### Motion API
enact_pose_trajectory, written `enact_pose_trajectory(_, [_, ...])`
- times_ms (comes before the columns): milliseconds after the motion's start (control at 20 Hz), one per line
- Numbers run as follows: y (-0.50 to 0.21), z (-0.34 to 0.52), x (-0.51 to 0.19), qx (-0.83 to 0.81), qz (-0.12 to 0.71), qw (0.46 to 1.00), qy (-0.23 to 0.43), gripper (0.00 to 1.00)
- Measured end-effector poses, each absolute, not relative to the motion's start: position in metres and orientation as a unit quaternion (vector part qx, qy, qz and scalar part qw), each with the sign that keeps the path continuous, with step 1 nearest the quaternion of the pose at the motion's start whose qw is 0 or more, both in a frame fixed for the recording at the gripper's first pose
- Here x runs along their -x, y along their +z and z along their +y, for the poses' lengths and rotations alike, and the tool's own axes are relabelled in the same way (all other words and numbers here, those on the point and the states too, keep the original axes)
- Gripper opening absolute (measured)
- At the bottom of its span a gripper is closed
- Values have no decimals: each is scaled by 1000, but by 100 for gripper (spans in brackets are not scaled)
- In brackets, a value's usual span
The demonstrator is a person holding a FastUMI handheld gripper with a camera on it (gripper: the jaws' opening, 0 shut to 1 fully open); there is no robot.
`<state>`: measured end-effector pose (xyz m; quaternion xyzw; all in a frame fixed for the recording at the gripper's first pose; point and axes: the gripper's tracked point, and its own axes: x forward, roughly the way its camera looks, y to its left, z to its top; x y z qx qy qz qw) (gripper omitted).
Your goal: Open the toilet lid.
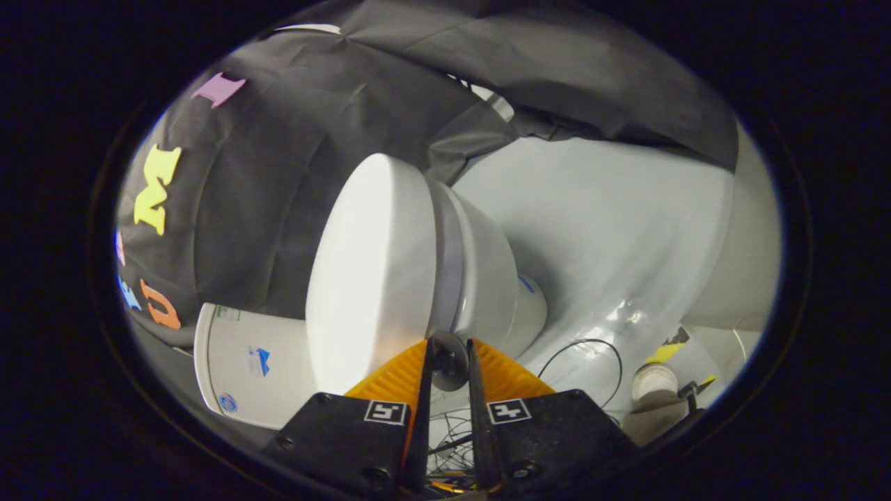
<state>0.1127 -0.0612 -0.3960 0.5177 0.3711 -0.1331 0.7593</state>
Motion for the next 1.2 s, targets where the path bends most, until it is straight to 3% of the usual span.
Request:
enact_pose_trajectory(350, [-384, -60, -114, -552, 353, 746, -121, 9])
enact_pose_trajectory(650, [-353, -54, -123, -541, 345, 760, -100, 4])
enact_pose_trajectory(1200, [-260, -25, -124, -512, 307, 801, -35, 4])
